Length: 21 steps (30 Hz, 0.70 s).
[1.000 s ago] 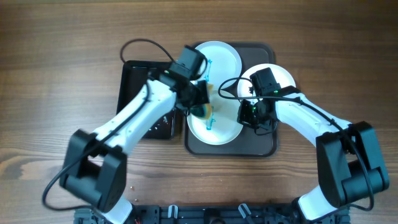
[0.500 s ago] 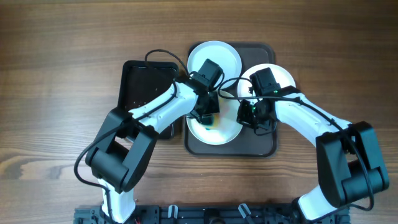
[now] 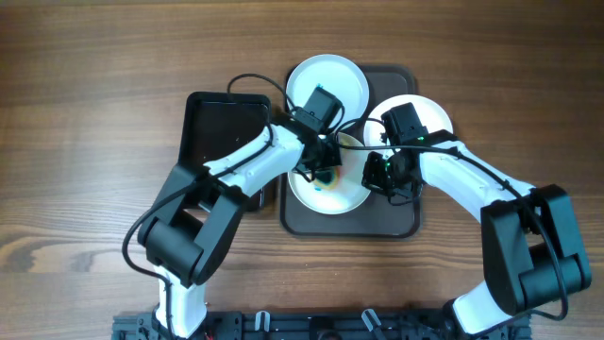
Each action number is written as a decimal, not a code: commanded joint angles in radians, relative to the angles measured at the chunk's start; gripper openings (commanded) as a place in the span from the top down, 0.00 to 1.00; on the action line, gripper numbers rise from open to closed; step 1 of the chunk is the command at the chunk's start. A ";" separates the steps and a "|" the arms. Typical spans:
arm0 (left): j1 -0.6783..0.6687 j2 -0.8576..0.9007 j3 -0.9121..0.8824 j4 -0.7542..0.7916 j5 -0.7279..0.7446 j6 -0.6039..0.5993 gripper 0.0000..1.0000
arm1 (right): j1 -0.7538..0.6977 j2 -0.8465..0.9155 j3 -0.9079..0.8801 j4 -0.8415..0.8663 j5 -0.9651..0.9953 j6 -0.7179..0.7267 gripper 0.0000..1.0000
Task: Clean dirty plates on tray and stack at the side
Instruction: 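Scrub the plate's blue smear with the sponge while right gripper holds rim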
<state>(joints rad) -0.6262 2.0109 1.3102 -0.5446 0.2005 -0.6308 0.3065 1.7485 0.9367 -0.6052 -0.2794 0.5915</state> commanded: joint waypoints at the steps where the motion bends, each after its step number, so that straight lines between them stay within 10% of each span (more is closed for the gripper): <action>1: -0.090 0.078 -0.021 0.022 0.292 -0.010 0.96 | 0.008 0.015 -0.011 0.007 0.024 0.013 0.96; 11: -0.080 0.078 -0.021 -0.101 0.273 -0.003 0.96 | 0.008 0.015 -0.011 0.009 0.027 0.013 0.96; 21: 0.058 0.011 -0.020 -0.336 -0.296 -0.037 0.96 | 0.008 0.015 -0.011 0.010 0.035 0.013 0.96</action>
<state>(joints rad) -0.6441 2.0087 1.3411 -0.8280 0.2379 -0.6392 0.3248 1.7489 0.9363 -0.6010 -0.2951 0.5980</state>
